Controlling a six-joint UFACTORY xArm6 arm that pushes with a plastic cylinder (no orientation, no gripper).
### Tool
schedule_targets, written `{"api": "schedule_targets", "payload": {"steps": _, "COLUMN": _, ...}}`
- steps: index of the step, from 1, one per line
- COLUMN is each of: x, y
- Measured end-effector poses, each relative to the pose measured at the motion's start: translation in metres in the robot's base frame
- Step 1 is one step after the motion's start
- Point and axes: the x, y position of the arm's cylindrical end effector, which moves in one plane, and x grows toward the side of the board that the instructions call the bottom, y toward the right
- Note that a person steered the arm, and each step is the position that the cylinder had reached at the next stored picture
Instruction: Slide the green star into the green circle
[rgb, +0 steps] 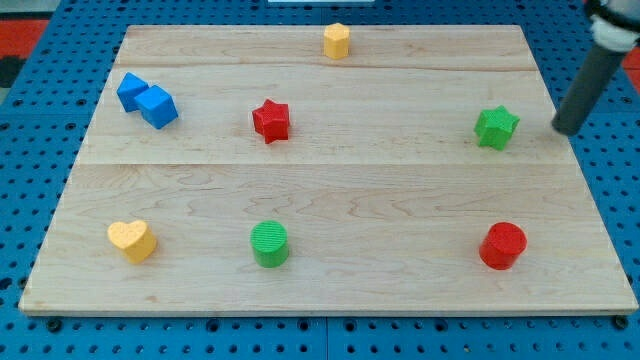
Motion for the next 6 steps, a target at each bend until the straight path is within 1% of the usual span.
{"api": "schedule_targets", "payload": {"steps": 1, "x": -0.005, "y": -0.108}}
{"api": "schedule_targets", "payload": {"steps": 2, "x": 0.048, "y": -0.218}}
{"api": "schedule_targets", "payload": {"steps": 3, "x": 0.098, "y": -0.248}}
{"api": "schedule_targets", "payload": {"steps": 4, "x": 0.116, "y": -0.307}}
{"api": "schedule_targets", "payload": {"steps": 5, "x": 0.128, "y": -0.290}}
{"api": "schedule_targets", "payload": {"steps": 6, "x": 0.136, "y": -0.208}}
